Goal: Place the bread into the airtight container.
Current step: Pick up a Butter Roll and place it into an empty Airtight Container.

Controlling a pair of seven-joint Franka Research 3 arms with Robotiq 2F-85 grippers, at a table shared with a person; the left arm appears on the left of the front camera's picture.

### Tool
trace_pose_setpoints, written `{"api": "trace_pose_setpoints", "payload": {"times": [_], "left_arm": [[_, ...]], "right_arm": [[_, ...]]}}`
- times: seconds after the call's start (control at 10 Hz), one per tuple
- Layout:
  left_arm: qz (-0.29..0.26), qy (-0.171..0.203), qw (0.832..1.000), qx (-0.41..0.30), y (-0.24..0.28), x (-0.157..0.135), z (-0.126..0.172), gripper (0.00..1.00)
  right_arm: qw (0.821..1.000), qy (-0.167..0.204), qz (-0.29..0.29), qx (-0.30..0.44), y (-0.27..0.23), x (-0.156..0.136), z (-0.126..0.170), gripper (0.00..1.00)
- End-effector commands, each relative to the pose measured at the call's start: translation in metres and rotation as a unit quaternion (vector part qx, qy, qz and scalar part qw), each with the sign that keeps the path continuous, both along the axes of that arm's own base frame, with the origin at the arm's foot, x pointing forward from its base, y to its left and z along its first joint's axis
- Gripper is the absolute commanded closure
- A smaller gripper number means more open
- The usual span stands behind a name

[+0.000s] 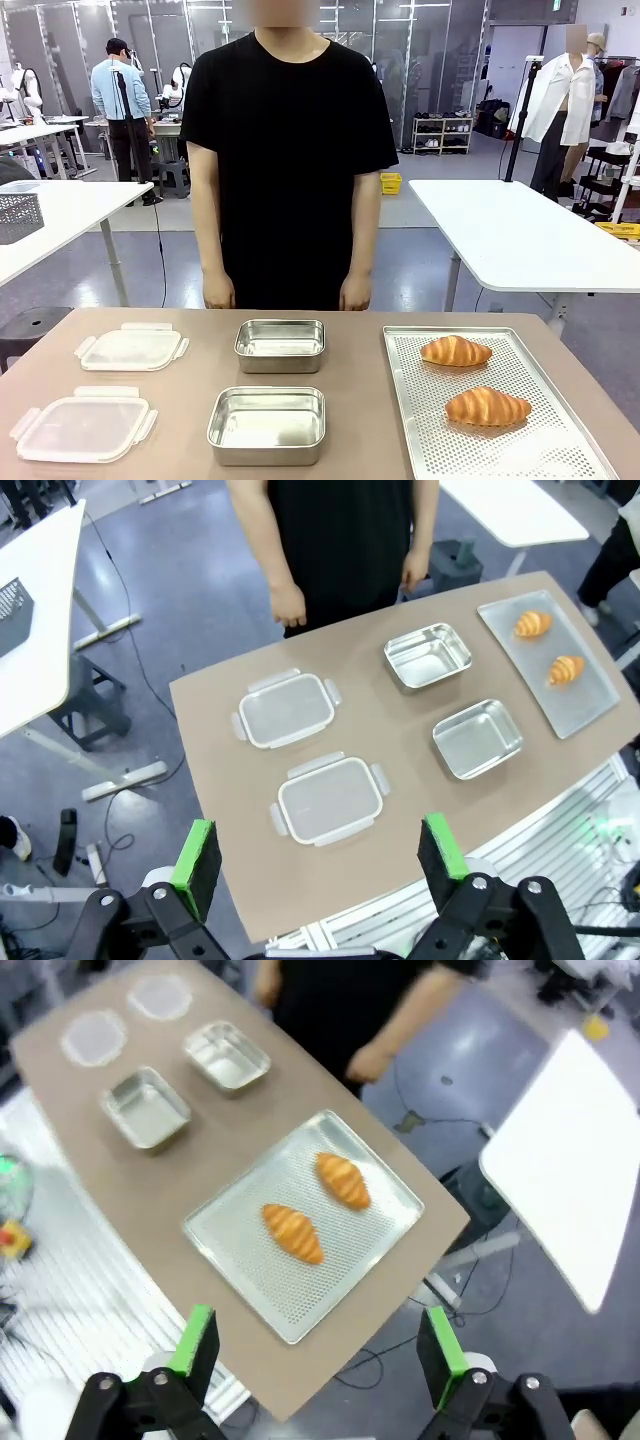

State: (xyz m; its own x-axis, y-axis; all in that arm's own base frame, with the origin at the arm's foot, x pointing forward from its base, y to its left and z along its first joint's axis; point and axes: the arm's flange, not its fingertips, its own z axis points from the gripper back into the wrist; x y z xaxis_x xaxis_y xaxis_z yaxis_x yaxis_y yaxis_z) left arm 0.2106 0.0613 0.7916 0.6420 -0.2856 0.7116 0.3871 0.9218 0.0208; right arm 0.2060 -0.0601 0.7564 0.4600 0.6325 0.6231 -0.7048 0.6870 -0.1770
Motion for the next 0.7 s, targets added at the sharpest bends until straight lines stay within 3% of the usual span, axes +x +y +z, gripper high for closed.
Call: {"api": "trace_pose_setpoints", "payload": {"times": [0.0,0.1,0.4,0.6], "left_arm": [[0.0,-0.001,1.0,0.001,0.0,0.001,0.003,0.0],[0.0,-0.001,1.0,0.001,0.0,0.001,0.003,0.0],[0.0,-0.001,1.0,0.001,0.0,0.001,0.003,0.0],[0.0,-0.001,1.0,0.001,0.0,0.001,0.003,0.0]], "right_arm": [[0.983,0.006,0.145,-0.108,0.024,0.034,-0.007,0.0],[0.966,0.026,0.203,-0.157,0.045,0.052,-0.026,0.0],[0.921,0.11,0.303,-0.217,0.084,0.104,-0.095,0.0],[0.913,0.138,0.317,-0.216,0.097,0.13,-0.152,0.0]]}}
